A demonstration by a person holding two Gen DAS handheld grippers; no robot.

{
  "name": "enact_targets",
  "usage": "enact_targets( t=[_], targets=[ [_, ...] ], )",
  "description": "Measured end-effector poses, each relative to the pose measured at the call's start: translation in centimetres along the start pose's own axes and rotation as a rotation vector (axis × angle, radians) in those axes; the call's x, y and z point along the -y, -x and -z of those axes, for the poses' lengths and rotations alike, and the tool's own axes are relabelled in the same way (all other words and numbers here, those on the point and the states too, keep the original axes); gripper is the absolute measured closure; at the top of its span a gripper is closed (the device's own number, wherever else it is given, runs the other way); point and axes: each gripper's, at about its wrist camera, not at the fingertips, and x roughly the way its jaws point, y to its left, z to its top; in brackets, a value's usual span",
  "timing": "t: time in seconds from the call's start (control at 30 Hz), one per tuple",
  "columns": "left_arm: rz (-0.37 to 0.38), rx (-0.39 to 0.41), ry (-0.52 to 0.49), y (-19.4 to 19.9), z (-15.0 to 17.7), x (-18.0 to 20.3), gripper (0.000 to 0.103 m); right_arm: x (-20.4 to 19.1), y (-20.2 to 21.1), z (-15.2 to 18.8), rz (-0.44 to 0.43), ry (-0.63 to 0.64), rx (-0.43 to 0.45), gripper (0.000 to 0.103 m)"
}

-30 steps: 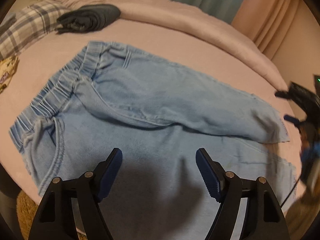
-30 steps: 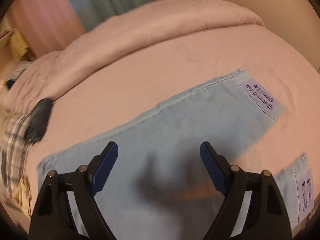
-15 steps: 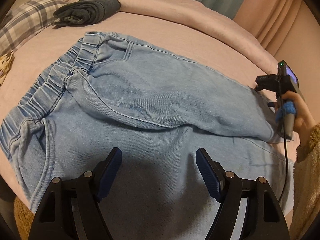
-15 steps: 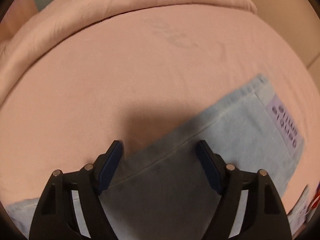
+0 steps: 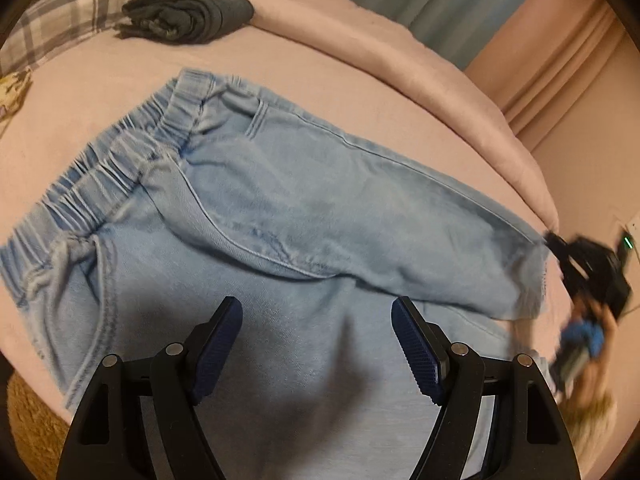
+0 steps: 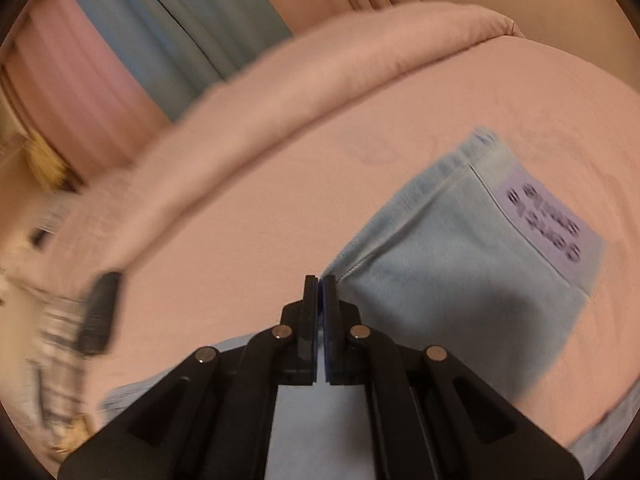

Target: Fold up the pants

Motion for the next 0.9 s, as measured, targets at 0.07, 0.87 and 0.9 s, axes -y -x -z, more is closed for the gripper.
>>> enact_targets(
  t=[0.07,0.87,0.9],
  targets=[
    [0.011,0.020,-0.002,0.7,-0.1,0.3,0.026,-0.2,2.6,1.5,-0.051,0.006,0.041,0.101],
    [0.076,-0.121,0.062,-7.9,-8.7,5.5,0.025,5.2,7.1,13.4,-0.090,-0.161,-0.098,0.090],
    [0.074,-0.130,0.062,-8.4,-8.9,5.7,0.025,5.3,7.0,13.4,-0.098,-0.179,-0.111,0.077]
  ],
)
